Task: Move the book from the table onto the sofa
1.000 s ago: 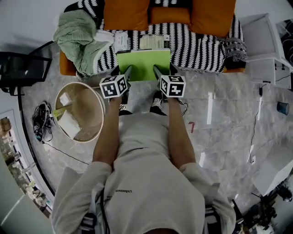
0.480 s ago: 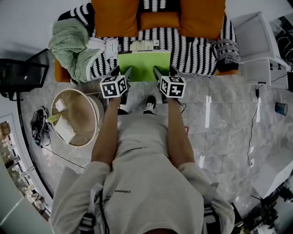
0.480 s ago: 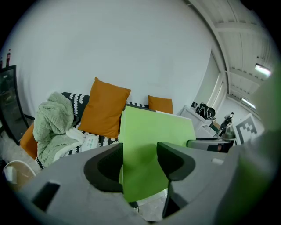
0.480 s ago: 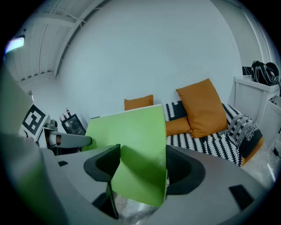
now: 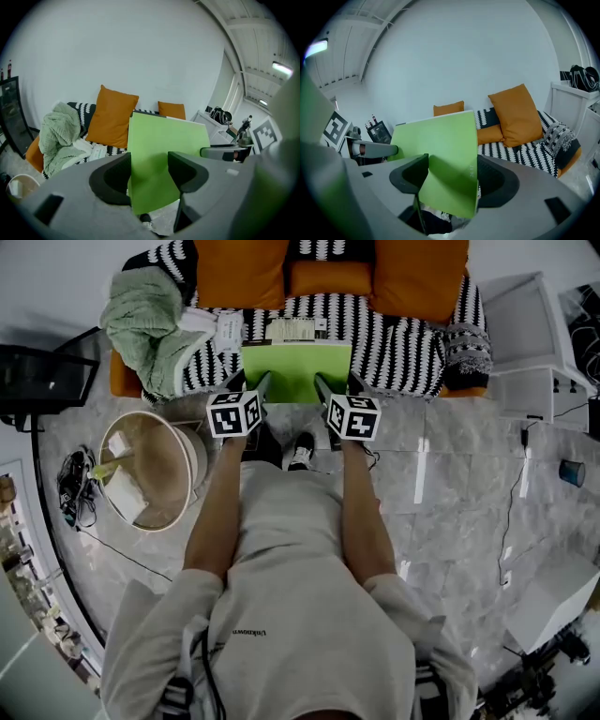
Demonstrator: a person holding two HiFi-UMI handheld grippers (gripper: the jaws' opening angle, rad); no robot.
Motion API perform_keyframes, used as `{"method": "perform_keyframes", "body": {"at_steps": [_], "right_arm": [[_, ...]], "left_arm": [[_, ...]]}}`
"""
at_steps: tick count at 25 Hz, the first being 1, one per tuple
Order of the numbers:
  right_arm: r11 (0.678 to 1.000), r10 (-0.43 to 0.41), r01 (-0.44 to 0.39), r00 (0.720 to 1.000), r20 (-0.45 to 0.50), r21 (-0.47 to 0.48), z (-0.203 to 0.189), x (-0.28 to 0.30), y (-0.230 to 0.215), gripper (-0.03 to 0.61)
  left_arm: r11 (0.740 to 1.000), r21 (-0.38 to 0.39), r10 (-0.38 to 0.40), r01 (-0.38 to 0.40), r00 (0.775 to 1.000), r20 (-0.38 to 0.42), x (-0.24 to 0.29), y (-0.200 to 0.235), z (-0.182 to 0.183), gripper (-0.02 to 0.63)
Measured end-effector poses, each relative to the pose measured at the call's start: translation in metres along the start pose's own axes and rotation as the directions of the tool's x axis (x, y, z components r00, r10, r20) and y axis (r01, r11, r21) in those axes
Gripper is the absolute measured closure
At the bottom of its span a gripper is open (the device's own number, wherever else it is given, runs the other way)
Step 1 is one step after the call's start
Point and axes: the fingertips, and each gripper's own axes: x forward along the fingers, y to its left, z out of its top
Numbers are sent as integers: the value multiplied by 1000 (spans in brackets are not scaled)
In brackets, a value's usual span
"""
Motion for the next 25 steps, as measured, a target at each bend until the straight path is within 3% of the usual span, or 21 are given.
{"method": "perform_keyframes", "body": {"at_steps": [4, 7, 13, 19, 25], "right_arm": [[998, -1, 0, 1000, 8, 60, -4, -6, -13, 270], [997, -15, 14, 1000, 5, 78, -8, -8, -17, 270], [988, -101, 97, 994, 27, 118, -3, -15, -44, 270], [977, -172, 164, 984, 50, 137, 10, -26, -77, 270], [972, -199, 192, 979, 38, 139, 22, -12, -93, 270]], "left_arm": [[997, 75, -15, 16, 1000, -13, 5, -14, 6, 364], [995, 89, -33, 36, 999, -33, 10, -17, 5, 364], [983, 139, -112, 120, 991, -69, 38, -37, 15, 364], [967, 172, -175, 187, 981, -86, 66, -66, 30, 364], [964, 161, -198, 214, 974, -105, 91, -68, 43, 364]]}}
